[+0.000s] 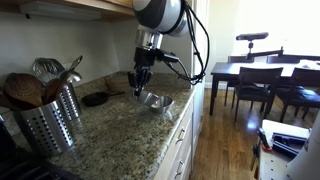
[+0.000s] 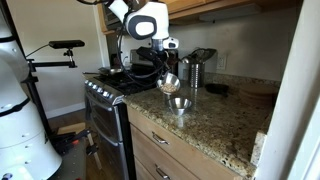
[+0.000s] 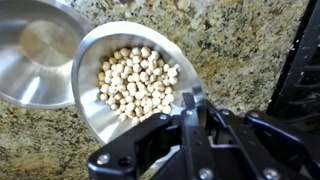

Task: Pour the things in the bowl on the left into the bowl on the right

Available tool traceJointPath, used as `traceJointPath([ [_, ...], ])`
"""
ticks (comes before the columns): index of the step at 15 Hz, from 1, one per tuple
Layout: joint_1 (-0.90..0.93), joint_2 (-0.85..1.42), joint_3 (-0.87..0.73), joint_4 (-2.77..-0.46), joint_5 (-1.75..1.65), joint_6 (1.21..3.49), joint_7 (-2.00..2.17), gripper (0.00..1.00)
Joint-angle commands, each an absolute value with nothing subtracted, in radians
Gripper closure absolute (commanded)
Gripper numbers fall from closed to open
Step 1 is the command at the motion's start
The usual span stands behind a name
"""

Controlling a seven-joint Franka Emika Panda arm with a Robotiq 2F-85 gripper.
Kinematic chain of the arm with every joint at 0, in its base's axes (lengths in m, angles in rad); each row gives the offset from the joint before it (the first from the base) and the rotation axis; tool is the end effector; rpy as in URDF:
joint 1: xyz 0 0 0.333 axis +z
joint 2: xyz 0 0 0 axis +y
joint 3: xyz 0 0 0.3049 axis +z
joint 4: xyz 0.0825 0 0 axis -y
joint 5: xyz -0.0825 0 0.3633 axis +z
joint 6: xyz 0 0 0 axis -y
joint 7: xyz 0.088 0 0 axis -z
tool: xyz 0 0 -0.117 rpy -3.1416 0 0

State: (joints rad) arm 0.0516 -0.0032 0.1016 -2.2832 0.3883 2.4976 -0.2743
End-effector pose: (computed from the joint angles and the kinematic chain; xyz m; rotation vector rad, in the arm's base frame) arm 0.5160 0.0796 0.3689 -2.8645 -0.2020 -0.3331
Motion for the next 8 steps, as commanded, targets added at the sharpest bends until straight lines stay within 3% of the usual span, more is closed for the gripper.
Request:
traceJointPath([
  [1,0.080,-0.087,0.106,-2.351,0.446,2.529,-0.270,0.92],
  [8,0.105,-0.094,0.097,-2.363,0.502,2.518,-0.291,0.92],
])
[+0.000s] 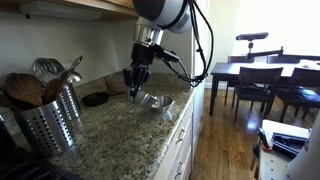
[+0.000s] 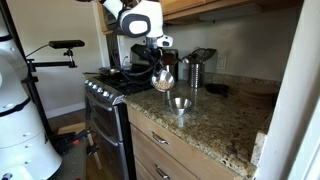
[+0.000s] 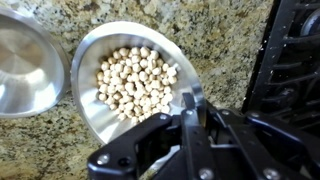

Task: Pour the things in the bowl on the left into the bowl on the right

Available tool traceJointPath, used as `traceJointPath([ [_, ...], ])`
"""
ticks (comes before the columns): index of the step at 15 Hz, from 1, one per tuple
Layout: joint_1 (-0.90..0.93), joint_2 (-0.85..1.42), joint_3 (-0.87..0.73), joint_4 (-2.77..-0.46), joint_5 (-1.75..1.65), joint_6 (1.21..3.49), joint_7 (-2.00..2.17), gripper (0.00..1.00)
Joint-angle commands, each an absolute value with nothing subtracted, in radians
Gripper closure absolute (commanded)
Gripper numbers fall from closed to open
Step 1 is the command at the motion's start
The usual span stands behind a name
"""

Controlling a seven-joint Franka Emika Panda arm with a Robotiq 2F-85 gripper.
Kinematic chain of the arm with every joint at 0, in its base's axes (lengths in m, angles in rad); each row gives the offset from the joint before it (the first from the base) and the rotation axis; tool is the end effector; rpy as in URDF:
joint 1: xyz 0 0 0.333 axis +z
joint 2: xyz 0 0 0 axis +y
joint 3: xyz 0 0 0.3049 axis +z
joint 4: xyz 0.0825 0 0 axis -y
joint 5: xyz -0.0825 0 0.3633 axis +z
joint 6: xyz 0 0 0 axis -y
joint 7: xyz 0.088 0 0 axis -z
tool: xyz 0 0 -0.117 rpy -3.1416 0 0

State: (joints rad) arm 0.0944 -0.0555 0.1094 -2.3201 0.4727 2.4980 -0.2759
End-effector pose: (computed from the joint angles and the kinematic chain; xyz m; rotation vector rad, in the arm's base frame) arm 0.4996 0.1034 0.3795 -2.8051 -0.1860 -0.3417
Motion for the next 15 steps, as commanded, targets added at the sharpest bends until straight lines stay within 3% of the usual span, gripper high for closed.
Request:
traceJointPath([
  [1,0.102,-0.087,0.096,-2.363,0.488,2.515,-0.282,0.92],
  [15,0.081,-0.059,0.058,-2.355,0.461,2.520,-0.295,0.92],
])
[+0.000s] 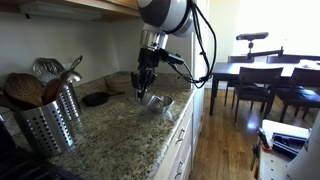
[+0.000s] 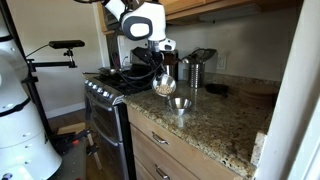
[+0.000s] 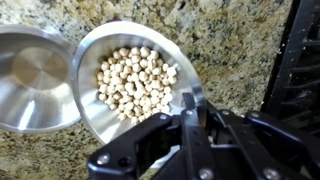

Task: Pour the things in the bowl on the left into the bowl on the right

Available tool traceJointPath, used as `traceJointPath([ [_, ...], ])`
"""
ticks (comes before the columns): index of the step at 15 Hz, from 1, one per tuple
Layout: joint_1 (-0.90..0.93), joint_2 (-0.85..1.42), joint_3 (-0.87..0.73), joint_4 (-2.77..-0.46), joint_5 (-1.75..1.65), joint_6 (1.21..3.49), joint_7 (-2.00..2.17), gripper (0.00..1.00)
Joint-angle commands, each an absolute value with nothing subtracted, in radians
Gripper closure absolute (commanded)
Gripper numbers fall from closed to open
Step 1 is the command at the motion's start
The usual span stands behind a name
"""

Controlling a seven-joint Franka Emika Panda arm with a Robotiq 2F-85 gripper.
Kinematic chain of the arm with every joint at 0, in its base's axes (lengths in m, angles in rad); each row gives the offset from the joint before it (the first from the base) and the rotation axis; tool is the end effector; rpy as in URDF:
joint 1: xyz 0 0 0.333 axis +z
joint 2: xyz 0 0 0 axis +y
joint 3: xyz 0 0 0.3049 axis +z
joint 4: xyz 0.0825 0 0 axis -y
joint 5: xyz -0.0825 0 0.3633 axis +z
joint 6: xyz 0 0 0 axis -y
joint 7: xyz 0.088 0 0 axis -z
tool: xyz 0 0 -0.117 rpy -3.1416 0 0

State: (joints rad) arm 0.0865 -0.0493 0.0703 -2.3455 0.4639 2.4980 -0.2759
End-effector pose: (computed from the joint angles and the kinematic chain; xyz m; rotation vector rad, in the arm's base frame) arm 0.4974 0.0786 0.3652 -2.8251 -0.1234 -0.3085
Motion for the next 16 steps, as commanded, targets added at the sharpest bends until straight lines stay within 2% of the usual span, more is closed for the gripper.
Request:
traceJointPath([
  [1,0.080,-0.056,0.054,-2.353,0.469,2.520,-0.304,0.92],
  [16,0.064,-0.011,0.025,-2.303,0.604,2.501,-0.527,0.92],
])
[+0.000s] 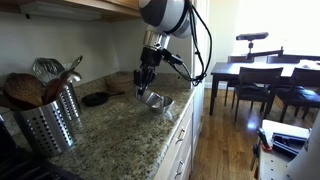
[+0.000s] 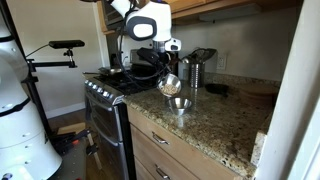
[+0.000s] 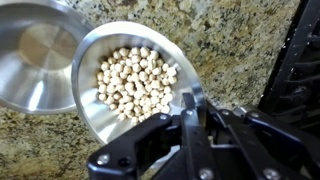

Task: Pour the things in the bowl on the left into the bowl on the right

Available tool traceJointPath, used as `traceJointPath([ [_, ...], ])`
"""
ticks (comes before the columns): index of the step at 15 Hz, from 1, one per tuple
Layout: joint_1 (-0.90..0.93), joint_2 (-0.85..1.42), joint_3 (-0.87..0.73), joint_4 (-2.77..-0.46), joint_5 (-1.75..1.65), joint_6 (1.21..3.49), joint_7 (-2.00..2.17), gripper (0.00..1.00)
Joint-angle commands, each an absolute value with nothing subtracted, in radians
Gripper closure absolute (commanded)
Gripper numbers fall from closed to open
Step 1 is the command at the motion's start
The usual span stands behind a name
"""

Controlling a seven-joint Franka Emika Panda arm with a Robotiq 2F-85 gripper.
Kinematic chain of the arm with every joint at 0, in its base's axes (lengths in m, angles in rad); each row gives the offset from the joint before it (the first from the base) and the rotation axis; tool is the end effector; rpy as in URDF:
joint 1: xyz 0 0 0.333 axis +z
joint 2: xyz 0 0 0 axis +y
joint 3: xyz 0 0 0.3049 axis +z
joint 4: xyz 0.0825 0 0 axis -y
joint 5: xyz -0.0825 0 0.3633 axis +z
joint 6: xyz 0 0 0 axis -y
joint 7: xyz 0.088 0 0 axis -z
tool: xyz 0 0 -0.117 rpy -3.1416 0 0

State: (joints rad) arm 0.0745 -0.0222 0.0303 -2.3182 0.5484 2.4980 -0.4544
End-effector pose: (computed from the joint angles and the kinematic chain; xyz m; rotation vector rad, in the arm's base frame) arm 0.5092 0.0535 0.3634 -2.7818 -0.2081 -0.3636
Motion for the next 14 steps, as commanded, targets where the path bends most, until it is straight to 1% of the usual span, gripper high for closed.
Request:
traceJointPath([
  [1,0.061,-0.008,0.025,-2.301,0.620,2.499,-0.545,0.92],
  [14,0.038,-0.005,0.010,-2.306,0.781,2.491,-0.728,0.92],
])
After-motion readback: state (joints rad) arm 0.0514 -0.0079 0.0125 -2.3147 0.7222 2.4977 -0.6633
